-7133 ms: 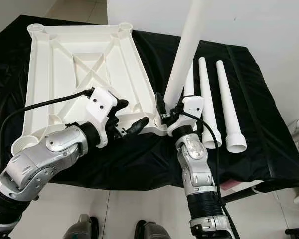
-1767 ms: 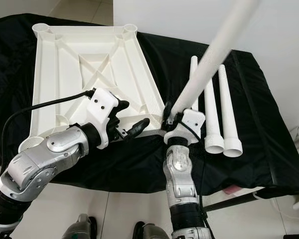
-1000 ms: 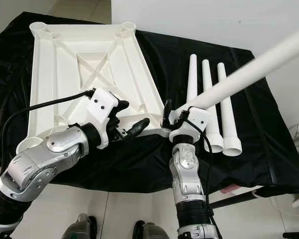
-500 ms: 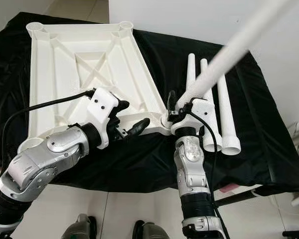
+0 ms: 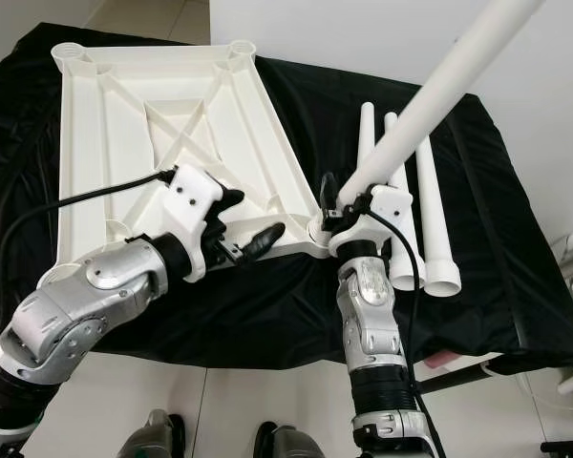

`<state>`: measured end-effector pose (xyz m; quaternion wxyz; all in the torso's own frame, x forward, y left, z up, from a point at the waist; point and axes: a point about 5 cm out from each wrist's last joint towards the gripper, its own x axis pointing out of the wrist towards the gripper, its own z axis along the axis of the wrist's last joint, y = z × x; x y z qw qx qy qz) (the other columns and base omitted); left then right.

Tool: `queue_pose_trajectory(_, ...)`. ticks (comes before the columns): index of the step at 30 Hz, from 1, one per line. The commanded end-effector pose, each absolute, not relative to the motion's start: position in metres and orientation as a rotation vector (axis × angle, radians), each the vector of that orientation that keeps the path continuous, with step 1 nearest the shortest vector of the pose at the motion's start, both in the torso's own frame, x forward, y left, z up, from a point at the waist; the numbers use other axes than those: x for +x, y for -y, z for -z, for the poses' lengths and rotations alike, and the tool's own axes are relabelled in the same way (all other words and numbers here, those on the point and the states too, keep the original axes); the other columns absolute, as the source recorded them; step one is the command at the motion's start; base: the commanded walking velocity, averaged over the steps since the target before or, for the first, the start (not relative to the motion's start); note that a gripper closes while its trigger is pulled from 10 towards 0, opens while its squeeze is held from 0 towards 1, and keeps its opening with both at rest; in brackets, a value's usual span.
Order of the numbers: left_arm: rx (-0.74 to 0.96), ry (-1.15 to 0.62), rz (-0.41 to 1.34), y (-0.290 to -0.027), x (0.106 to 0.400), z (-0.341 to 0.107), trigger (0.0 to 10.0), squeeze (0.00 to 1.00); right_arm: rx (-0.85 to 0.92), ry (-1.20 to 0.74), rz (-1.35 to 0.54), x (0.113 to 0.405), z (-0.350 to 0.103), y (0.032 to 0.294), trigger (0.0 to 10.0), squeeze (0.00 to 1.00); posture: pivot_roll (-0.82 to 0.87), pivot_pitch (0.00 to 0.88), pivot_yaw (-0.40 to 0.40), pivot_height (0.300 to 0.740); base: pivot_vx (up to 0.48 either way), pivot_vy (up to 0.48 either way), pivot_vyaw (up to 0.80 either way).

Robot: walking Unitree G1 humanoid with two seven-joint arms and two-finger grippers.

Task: Building children table

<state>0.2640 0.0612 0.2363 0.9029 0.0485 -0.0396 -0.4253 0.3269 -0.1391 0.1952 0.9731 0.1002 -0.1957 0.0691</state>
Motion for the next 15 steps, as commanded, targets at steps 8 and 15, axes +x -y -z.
queue_pose_trajectory(8,0.100,0.107,1.041,-0.054,0.268,-0.246,10.0,0.00,0.143,0.324,-0.233,0.334,-0.201,0.139,10.0,0.00,0.12,0.157,-0.107,0.740,0.000,0.000,0.00)
queue_pose_trajectory(15,0.095,0.191,1.085,-0.047,0.279,-0.271,10.0,0.00,0.022,0.253,-0.387,0.340,-0.206,0.138,10.0,0.00,0.12,0.153,-0.116,0.740,0.000,0.000,0.00)
